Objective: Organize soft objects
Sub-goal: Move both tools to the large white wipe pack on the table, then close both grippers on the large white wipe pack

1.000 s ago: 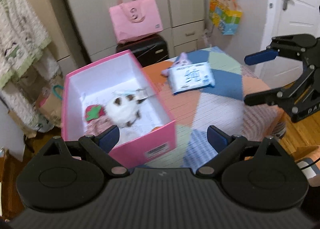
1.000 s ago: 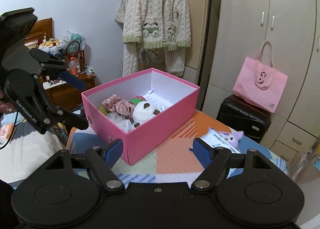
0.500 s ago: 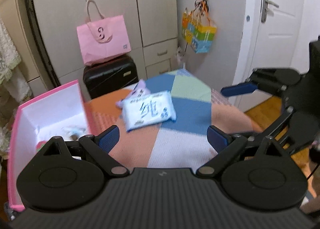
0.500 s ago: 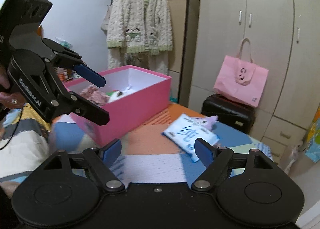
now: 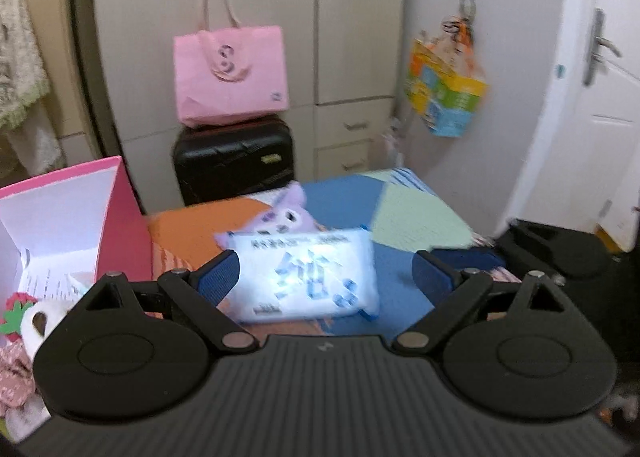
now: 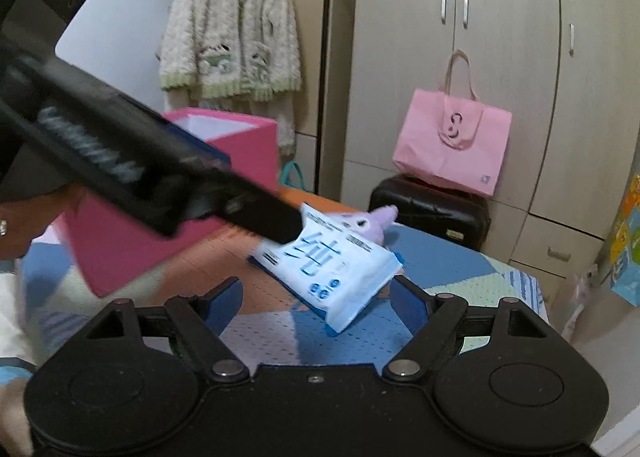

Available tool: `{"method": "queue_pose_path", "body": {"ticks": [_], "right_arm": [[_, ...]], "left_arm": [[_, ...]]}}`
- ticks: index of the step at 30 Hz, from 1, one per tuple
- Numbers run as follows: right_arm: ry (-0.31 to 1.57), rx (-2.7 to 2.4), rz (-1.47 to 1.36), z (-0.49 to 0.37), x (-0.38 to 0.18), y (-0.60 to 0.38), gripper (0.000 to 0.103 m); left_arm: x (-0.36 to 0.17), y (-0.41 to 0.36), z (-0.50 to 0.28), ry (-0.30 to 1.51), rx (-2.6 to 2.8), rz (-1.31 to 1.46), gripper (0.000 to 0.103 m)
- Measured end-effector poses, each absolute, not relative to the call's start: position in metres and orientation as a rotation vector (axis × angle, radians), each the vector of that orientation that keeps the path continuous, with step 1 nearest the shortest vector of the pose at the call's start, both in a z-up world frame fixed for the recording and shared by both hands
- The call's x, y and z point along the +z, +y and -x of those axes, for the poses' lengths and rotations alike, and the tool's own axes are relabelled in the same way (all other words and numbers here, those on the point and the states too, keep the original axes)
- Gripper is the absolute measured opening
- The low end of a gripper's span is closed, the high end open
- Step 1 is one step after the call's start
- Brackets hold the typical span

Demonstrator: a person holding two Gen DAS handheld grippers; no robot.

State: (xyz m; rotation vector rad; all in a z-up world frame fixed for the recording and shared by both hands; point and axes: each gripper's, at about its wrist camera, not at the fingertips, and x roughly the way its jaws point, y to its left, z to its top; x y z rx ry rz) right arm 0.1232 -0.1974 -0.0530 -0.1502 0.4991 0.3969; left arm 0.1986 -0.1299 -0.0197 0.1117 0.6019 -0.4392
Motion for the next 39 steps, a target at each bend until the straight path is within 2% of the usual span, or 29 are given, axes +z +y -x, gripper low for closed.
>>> {"method": "queue_pose_path", "body": {"ticks": [12, 19, 21, 25, 28, 30, 34, 39], "right_arm": [[0.548, 0.376, 0.241, -0.157, -0.076, -0.182, 0.084], [0.565, 0.34, 0.268, -0.17, -0.086, -0.174, 0.084], [0.587, 0.339, 0.273, -0.172, -0.09, -0.172, 0.082], [0.578, 0.339, 0.261, -0.17, -0.089, -0.171, 0.079], [0.566, 0.346, 0.259, -0.168, -0.089, -0.172, 0.078], [0.56, 0.342, 0.257, -0.166, -0.089, -0.172, 0.069], [0.55, 0.323, 0.228, -0.157, -0.086, -0.175, 0.068], [0.568, 0.321, 0.25, -0.14, -0.086, -0.175, 0.068]], "left_arm": [[-0.069, -0.122, -0.254, 0.717, -0.268, 0.051, 0.093], [-0.083, -0.11, -0.26, 0.758, -0.304, 0.151, 0.093], [-0.092, -0.104, -0.262, 0.809, -0.292, 0.227, 0.093], [-0.098, -0.103, -0.259, 0.784, -0.286, 0.226, 0.093], [-0.097, -0.106, -0.256, 0.789, -0.32, 0.203, 0.086], [-0.096, -0.104, -0.253, 0.805, -0.341, 0.213, 0.081], [-0.095, -0.102, -0.24, 0.827, -0.388, 0.233, 0.074], [-0.096, -0.113, -0.22, 0.852, -0.415, 0.187, 0.072]]}}
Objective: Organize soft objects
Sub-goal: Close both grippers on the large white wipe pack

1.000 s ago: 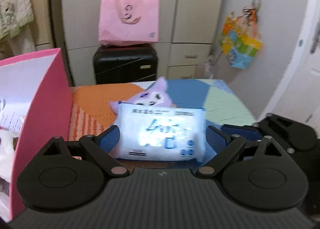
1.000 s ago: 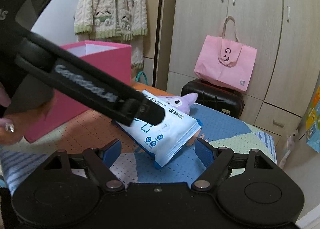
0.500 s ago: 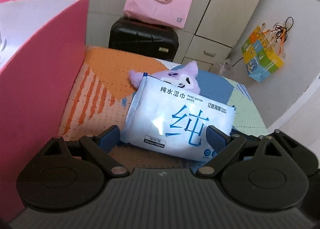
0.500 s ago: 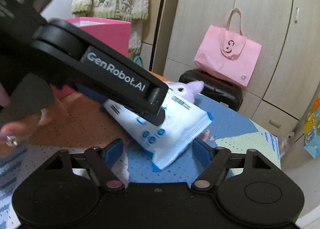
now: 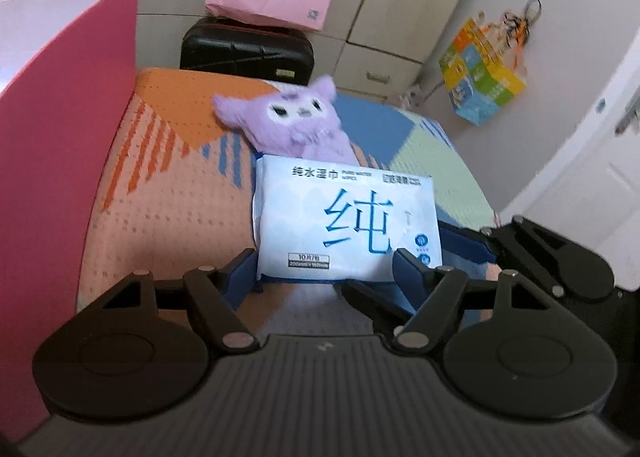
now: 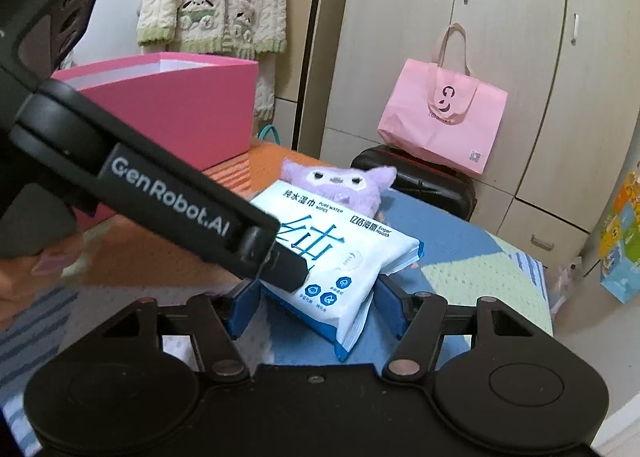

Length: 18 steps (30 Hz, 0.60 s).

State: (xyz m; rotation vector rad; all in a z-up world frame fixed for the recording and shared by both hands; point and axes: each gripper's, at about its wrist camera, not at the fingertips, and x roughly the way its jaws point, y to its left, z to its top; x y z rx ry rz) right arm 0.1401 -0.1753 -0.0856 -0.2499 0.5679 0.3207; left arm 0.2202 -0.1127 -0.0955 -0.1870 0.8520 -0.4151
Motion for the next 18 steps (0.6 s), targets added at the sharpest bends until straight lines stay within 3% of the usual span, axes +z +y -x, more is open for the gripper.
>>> {"method": "queue_pose_path", "body": {"ticks": [6, 18], "right_arm": [[0.601, 0.334, 0.266, -0.125, -0.087, -0.178, 0.073], [0.641, 0.369, 0.129, -0.132, -0.095, -0.202, 0.082]], "left_arm": [[-0.094, -0.117, -0.203, 0.896, -0.462, 0.133, 0.072], [-0.099, -0.11, -0.215, 0.8, -0.371, 0.139, 0.075]]}}
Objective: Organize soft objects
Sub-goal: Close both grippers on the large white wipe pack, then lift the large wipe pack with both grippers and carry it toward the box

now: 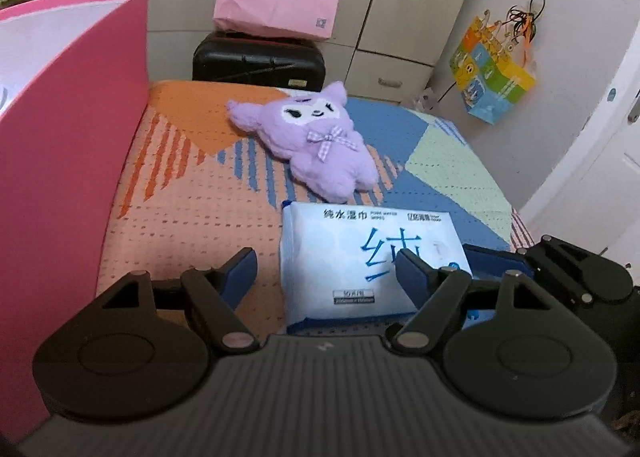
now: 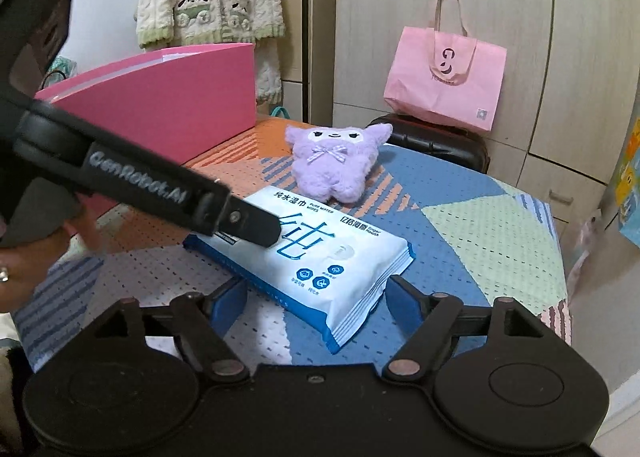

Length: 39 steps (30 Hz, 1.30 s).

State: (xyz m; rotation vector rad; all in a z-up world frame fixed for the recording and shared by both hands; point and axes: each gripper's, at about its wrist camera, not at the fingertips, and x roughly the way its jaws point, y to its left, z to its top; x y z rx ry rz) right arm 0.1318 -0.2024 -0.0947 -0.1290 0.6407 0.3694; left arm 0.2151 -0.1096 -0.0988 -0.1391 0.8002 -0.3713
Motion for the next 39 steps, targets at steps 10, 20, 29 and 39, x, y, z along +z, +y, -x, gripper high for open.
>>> {"method": "queue_pose_path", "body": {"ticks": [10, 20, 29, 39], "right_arm": [[0.614, 0.358, 0.127, -0.13, -0.096, -0.193, 0.071], [0.579, 0.264, 0.078, -0.096, -0.096, -0.177, 0.071], [0.598, 0.272, -0.011, -0.062, -0.089, -0.174, 0.077], [0.59, 0.274, 0.037, -0.029, -0.074, -0.155, 0.081]], "left_arm": [[-0.101, -0.125, -0.199, 0.77, -0.458, 0.096, 0.067], [-0.093, -0.124, -0.172, 0.784, -0.489, 0.029, 0.067], [-0.086, -0.11, -0.144, 0.83, -0.549, 0.032, 0.067], [-0.076, -0.089, -0.111, 0.832, -0.605, 0.049, 0.067]]}}
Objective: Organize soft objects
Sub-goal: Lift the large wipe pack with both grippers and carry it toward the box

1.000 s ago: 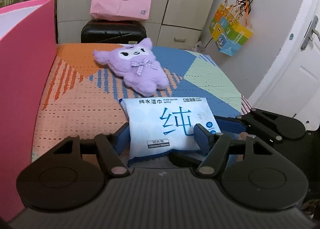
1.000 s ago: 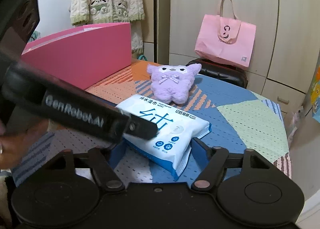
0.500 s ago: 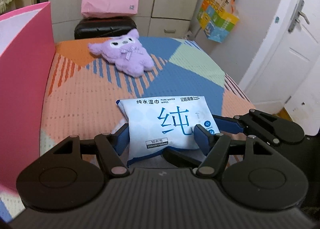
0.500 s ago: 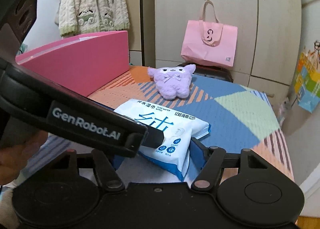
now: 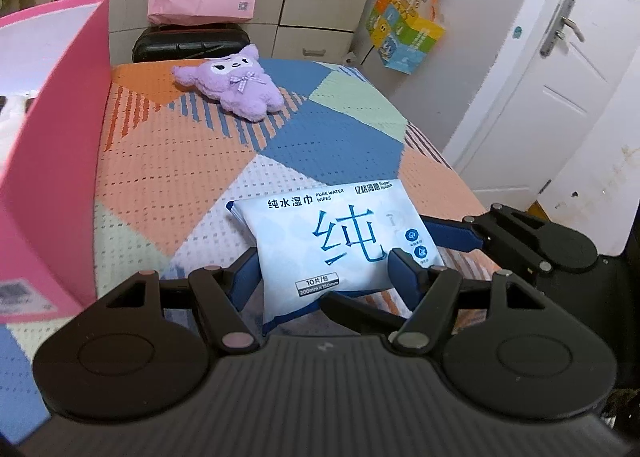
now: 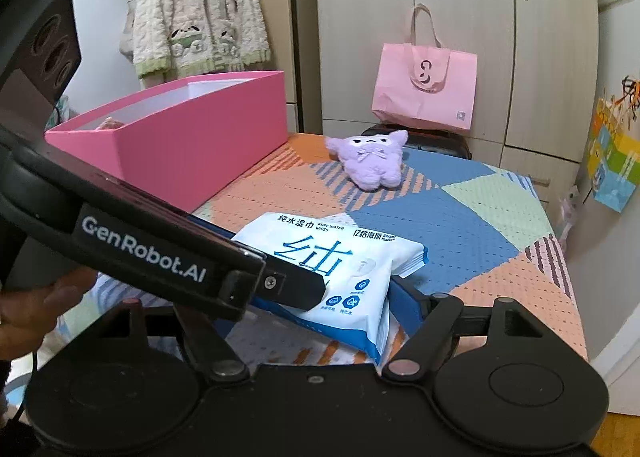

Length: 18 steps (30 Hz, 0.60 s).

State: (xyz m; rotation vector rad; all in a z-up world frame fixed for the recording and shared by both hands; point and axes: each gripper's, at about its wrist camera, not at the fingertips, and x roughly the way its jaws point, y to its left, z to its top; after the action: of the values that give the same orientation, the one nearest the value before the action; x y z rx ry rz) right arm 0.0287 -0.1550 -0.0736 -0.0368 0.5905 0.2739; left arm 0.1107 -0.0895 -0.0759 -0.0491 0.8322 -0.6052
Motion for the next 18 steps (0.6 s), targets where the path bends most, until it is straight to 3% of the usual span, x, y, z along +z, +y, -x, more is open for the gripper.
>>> {"method": "queue_pose_path", "body": {"ticks": [18], "right_arm": [[0.597, 0.353, 0.131, 0.023, -0.033, -0.101, 0.081]], "left_arm": [[-0.037, -0.031, -0.052, 0.838, -0.661, -0.02, 0.067]]}}
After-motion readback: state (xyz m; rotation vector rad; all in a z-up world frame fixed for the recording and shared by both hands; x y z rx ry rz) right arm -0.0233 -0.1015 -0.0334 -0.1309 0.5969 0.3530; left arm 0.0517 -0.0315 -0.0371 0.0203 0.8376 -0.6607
